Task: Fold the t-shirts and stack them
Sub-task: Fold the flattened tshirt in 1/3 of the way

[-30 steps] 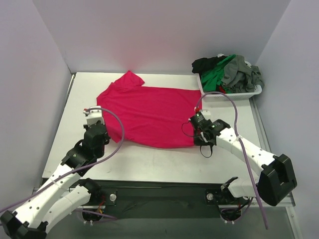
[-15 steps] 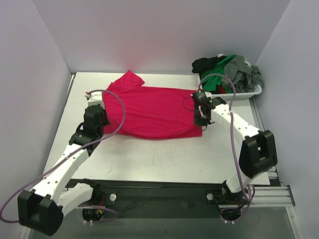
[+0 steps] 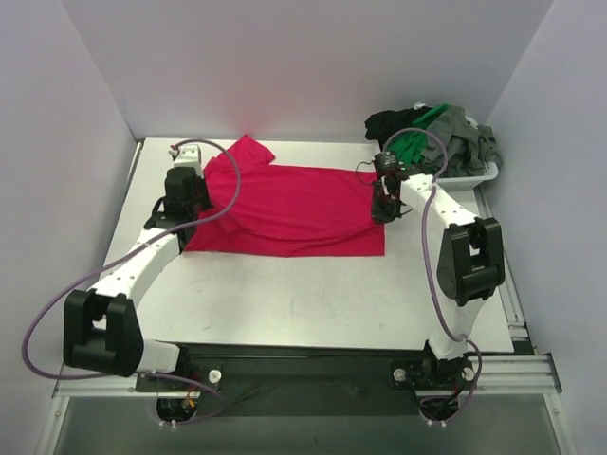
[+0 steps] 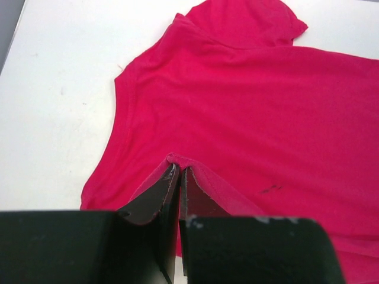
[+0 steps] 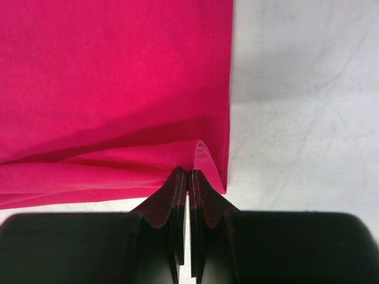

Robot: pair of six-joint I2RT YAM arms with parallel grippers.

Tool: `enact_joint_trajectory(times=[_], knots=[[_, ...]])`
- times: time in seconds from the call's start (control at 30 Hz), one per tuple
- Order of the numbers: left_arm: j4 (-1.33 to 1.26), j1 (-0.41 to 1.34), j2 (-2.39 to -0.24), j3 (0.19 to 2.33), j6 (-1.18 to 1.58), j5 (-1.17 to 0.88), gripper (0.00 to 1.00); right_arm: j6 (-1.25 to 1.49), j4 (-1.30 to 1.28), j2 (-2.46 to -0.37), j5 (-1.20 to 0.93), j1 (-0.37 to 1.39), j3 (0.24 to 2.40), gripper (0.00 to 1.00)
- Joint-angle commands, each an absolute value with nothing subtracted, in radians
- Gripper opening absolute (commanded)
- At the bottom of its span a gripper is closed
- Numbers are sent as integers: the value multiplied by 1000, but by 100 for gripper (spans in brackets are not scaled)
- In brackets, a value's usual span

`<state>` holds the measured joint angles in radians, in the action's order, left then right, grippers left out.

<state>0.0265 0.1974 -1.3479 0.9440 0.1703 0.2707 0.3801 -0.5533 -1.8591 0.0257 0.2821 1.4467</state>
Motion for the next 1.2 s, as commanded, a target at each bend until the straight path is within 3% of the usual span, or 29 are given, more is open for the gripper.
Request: enact_joint_trajectory(times=[0.0,0.53,1.0,1.1,1.13,1.17], knots=[[-72,181,-1397,1034,156,224,0,348,-597,-1876,8,246,1512,0],[-75,149,-1675,1244,138,189,0,322,-627,-2054,-54,181,1664,0],[-25,124,-1948,1514,103,77,2,333,-635,-2065,-29,176,1692,1],[-3,123,-1996,1558,95,55,32,331,-637,-2056,-32,178,1692,35],[-2,124,-1996,1568,103,55,56,330,-635,-2045,-32,181,1687,55],[-2,123,-1988,1562,109,63,67,327,-634,-2036,-28,183,1683,62]])
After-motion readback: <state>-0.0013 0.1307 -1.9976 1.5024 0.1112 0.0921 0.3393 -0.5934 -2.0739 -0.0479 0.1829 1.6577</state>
